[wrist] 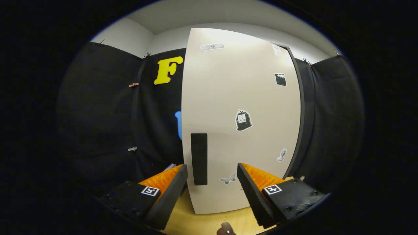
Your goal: Open the shoe cabinet door, grab the shoes and put them into the shoe cabinet, then close the shoe cabinet door.
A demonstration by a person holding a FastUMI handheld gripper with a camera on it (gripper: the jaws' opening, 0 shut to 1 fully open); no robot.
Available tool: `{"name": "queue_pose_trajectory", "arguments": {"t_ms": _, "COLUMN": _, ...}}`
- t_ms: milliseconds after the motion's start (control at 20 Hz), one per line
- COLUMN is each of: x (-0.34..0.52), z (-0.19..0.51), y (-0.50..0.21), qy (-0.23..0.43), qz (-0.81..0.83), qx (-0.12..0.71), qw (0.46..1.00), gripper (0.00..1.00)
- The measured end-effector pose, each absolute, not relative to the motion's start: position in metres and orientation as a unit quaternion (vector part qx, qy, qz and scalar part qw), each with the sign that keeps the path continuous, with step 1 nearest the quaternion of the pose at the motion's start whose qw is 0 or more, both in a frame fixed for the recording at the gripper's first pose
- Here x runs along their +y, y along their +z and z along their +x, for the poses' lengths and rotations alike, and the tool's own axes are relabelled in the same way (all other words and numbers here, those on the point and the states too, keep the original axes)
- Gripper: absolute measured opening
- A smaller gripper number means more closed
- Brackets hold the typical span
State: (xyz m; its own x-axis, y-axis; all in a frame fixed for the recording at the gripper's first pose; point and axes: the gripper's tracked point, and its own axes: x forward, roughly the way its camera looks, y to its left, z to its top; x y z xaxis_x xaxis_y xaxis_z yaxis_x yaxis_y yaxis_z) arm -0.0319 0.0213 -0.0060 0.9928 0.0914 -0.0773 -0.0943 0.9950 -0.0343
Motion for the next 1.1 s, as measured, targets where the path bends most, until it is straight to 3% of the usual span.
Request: {"name": "queue_pose_trajectory", "arguments": {"t_ms": 1100, "x": 0.021, "z": -0.033, "y": 0.014, "qy": 0.012, "qz": -0.022, "qx": 0.022, "qw": 0.999, "gripper": 0.99}}
